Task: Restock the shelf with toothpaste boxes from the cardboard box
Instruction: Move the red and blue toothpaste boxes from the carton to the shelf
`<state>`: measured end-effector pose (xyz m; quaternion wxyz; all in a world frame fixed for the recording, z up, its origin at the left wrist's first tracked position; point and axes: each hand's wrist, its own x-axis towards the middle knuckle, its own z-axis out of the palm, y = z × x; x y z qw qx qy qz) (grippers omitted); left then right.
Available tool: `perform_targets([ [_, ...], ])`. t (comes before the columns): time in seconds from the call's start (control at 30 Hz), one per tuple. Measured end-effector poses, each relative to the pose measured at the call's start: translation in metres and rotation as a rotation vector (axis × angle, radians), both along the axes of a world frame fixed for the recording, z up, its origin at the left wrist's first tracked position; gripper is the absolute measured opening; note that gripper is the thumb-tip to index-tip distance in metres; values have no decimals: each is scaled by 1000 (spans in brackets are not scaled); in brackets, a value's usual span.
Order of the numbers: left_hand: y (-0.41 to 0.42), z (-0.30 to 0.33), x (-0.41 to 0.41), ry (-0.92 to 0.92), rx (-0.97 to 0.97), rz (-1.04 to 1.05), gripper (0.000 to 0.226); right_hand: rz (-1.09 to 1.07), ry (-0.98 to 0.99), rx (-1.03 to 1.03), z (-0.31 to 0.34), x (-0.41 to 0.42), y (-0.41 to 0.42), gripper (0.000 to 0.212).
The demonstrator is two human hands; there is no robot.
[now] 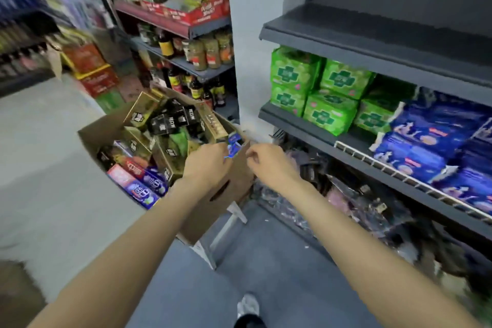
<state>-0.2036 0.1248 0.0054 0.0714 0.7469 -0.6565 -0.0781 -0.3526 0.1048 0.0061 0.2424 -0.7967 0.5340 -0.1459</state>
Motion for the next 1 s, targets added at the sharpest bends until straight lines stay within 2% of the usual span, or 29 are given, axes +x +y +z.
perform_targets([
  [0.2, -12, -29, 117, -84, 185, -12, 21, 197, -4, 127, -36, 113, -21, 40],
  [0.3, -15, -33, 163, -13, 188, -93, 13, 246, -38, 133, -47, 156, -21, 55],
  [0.4, -22, -37, 204, 60, 210, -166, 15, 287, 13, 132, -55, 193, -21, 62],
  [0.5, -29, -51, 243, -46, 457, -263, 40, 232, 155, 123, -65, 214, -23, 57],
  [0.57, -31, -59, 263, -63, 550, -317, 55, 182, 250, 82, -68, 225, -19, 52],
  [0.77, -42, -65, 285, 37, 524, -472, 60, 92, 489, -140, -69, 253, -1, 54],
  [0.83, -42, -69, 291, 114, 510, -493, 59, 86, 516, -119, -67, 264, 2, 37],
  [0.87, -41, -70, 295, 178, 510, -498, 58, 97, 533, -101, -66, 268, 3, 35],
  [0.93, -38, -68, 304, 310, 529, -545, 58, 125, 608, -63, -68, 273, 3, 44],
  [1.0, -35, -64, 313, 355, 532, -650, 62, 154, 708, -9, -70, 275, -1, 53],
])
